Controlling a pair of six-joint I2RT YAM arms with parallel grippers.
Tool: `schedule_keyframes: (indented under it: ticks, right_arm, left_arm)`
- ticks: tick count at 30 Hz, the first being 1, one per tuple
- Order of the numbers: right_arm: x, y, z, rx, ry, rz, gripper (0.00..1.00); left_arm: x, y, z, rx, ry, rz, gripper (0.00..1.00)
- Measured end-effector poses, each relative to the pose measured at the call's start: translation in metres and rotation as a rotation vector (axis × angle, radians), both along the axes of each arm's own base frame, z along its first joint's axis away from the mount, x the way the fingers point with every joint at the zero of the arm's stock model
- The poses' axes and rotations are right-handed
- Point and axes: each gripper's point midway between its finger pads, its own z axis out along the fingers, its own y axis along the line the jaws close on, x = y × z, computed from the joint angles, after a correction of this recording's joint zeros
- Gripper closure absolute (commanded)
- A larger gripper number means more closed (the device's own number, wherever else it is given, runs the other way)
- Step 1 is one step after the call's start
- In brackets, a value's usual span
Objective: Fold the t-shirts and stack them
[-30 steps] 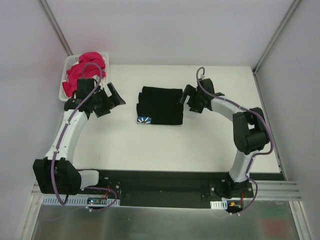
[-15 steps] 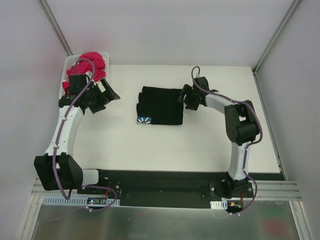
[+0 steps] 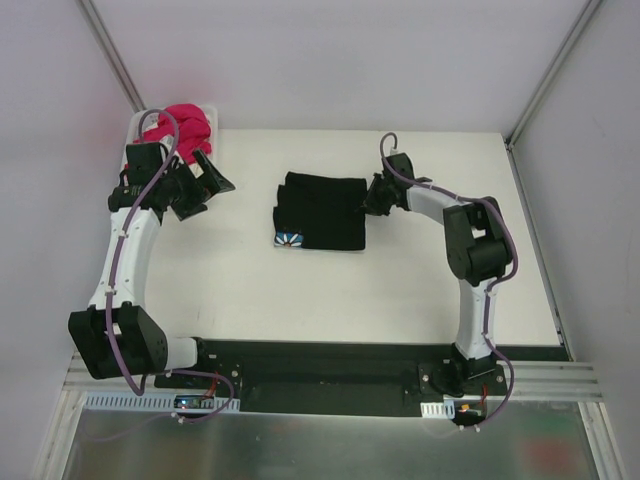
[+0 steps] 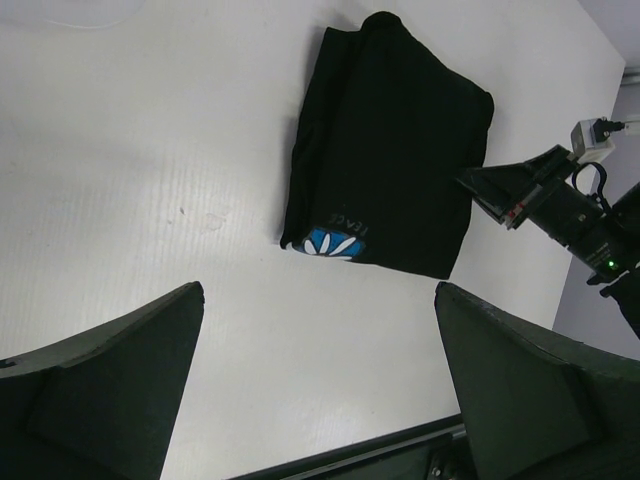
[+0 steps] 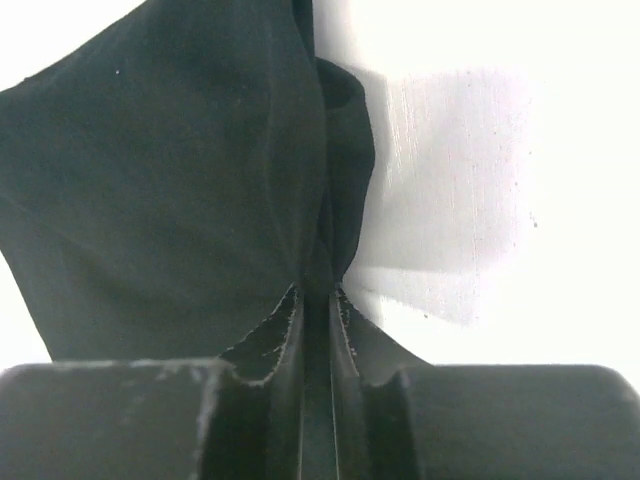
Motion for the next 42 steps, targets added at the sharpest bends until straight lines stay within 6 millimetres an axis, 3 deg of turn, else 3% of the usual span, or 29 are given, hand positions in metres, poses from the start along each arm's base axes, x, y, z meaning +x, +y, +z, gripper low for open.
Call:
schedule_keyframes:
  ticks: [6,10,16,22,29,36,42]
  right_arm:
    - [0.000,-0.007,-0.002,-0.007,0.012,-0.010,0.99]
    - [0.004,-0.031,-0.002,-0.041,0.026,-0.011,0.99]
    - [0.033,-0.112,0.015,-0.125,0.016,-0.052,0.99]
    - [0.089,-0.197,0.033,-0.259,-0.047,-0.042,0.99]
    - [0.082,-0.270,0.026,-0.300,-0.004,-0.086,0.99]
    - [0.095,-0.341,0.040,-0.382,-0.059,-0.120,0.99]
    - [0.089,-0.383,0.041,-0.424,-0.061,-0.144,0.99]
  left_arm:
    - [0.002,0.004,0.007,-0.004,-0.020,-0.007,0.01]
    - [0.006,0.004,0.016,0.011,-0.054,-0.029,0.01]
    - [0.011,0.008,0.026,0.018,-0.080,-0.027,0.01]
    - [0.014,0.017,0.025,0.073,-0.093,-0.015,0.01]
    - [0.022,0.027,0.037,0.128,-0.129,0.013,0.01]
    - [0.024,0.028,0.040,0.132,-0.136,0.017,0.01]
    - [0.024,0.033,0.039,0.148,-0.132,0.038,0.01]
